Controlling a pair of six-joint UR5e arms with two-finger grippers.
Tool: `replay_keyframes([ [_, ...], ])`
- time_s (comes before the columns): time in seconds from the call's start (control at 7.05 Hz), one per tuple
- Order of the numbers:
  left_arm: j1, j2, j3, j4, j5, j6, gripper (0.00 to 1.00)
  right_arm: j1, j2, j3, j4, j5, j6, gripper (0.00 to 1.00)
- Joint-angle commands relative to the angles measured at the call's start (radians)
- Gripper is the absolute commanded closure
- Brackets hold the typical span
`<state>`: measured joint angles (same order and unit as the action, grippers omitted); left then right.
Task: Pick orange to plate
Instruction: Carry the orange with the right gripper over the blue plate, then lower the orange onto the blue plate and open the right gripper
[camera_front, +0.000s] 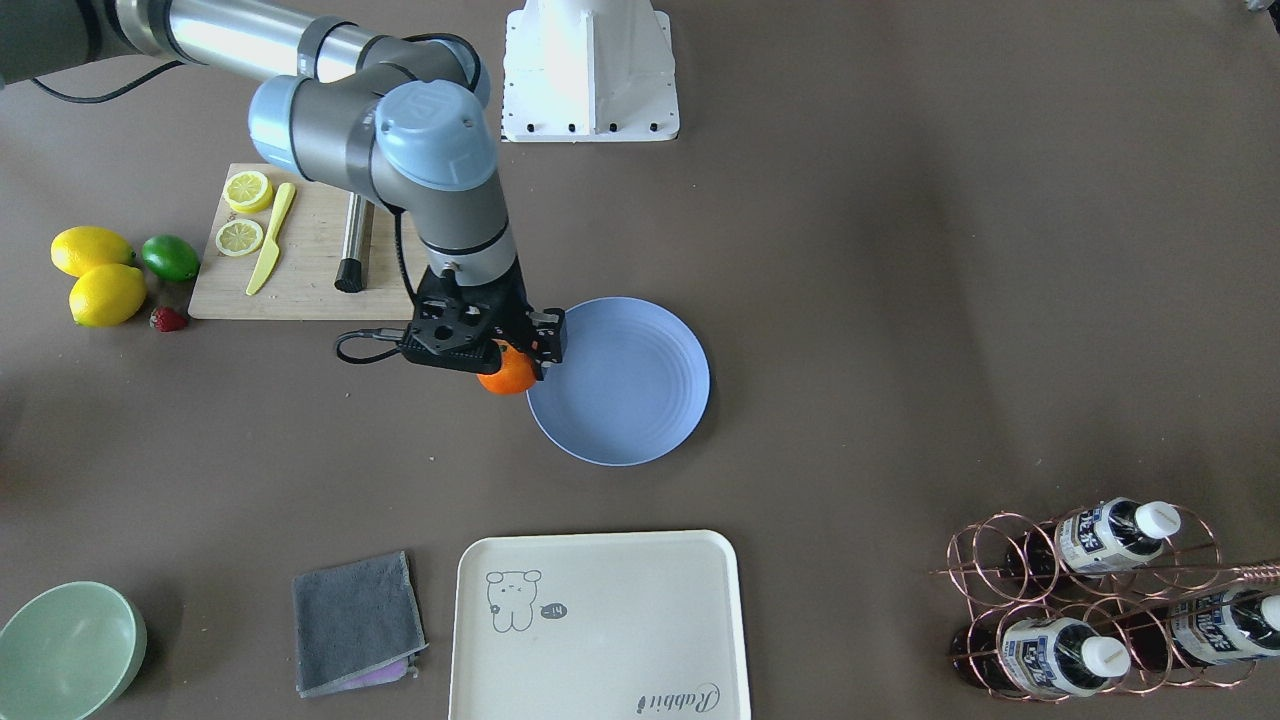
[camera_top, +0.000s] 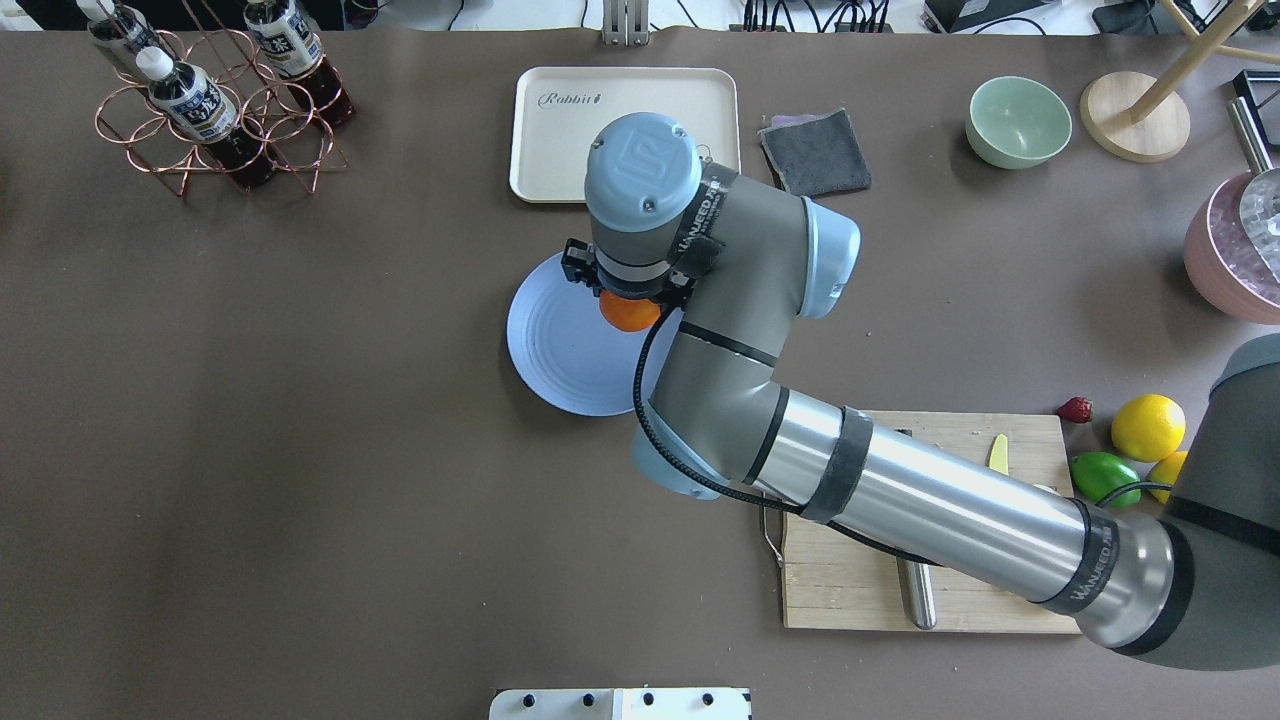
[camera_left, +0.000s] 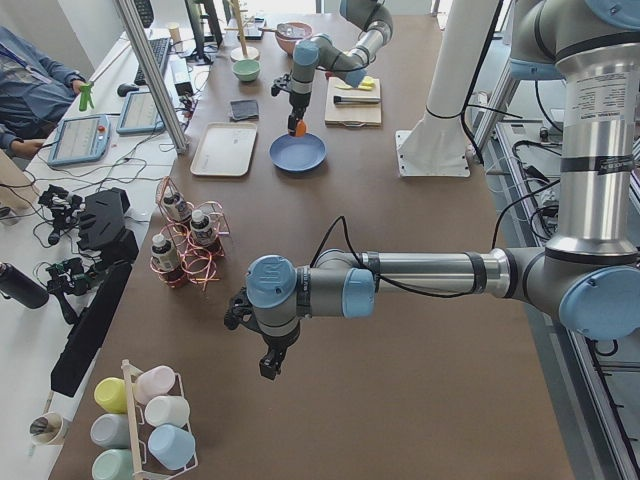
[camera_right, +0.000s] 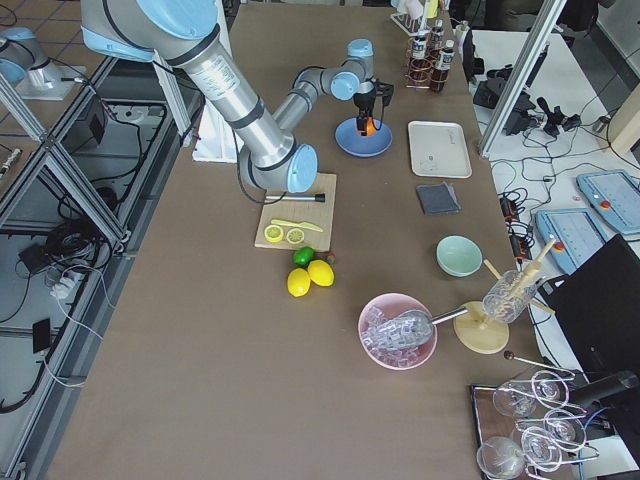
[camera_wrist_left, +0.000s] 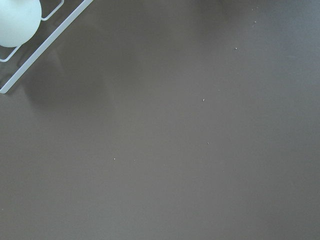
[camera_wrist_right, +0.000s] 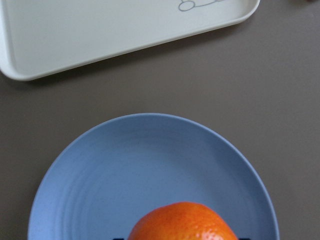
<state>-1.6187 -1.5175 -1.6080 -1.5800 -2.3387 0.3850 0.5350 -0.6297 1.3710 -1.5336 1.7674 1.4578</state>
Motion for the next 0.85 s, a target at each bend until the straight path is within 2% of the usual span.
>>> replay_keyframes([
  [0.0,0.002,0.0,0.0,0.0,-0.002,0.0,0.01,-0.065,0.048,-0.097,0.024,-0.078,0.027,1.0],
  [0.71,0.002,0.022,-0.001,-0.008,-0.005,0.002,0.01,-0.059,0.048,-0.145,0.056,-0.098,-0.011,1.0],
])
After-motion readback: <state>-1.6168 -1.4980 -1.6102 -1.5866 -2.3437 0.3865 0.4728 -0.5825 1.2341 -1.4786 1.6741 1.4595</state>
